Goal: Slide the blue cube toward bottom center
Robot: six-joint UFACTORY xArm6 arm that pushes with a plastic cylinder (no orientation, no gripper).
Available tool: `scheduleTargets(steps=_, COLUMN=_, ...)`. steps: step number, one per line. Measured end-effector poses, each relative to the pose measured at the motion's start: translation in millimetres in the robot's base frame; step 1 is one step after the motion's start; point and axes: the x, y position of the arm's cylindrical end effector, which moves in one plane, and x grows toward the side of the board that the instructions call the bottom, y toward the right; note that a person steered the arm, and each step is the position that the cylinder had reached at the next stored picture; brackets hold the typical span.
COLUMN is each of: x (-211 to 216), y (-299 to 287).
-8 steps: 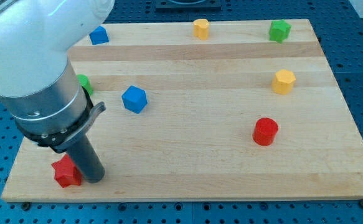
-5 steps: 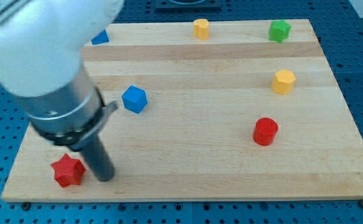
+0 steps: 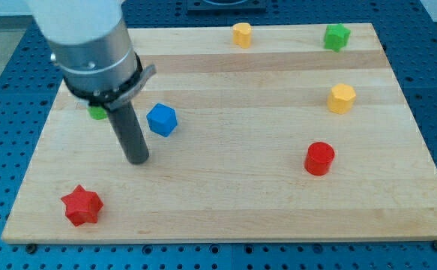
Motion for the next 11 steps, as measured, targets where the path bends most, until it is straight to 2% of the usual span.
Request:
scheduleTargets(steps=1, x=-31.0, y=-1.7)
scheduleTargets(steps=3, x=-53.5, y=-5.1)
scheduleTargets(steps=5, x=-101.1, y=7.5)
scheduleTargets(steps=7, x=-101.1, y=7.1)
scheduleTargets(steps=9, x=-101.1, y=42.2)
scheduleTargets(steps=11, x=-90.6, y=52.7)
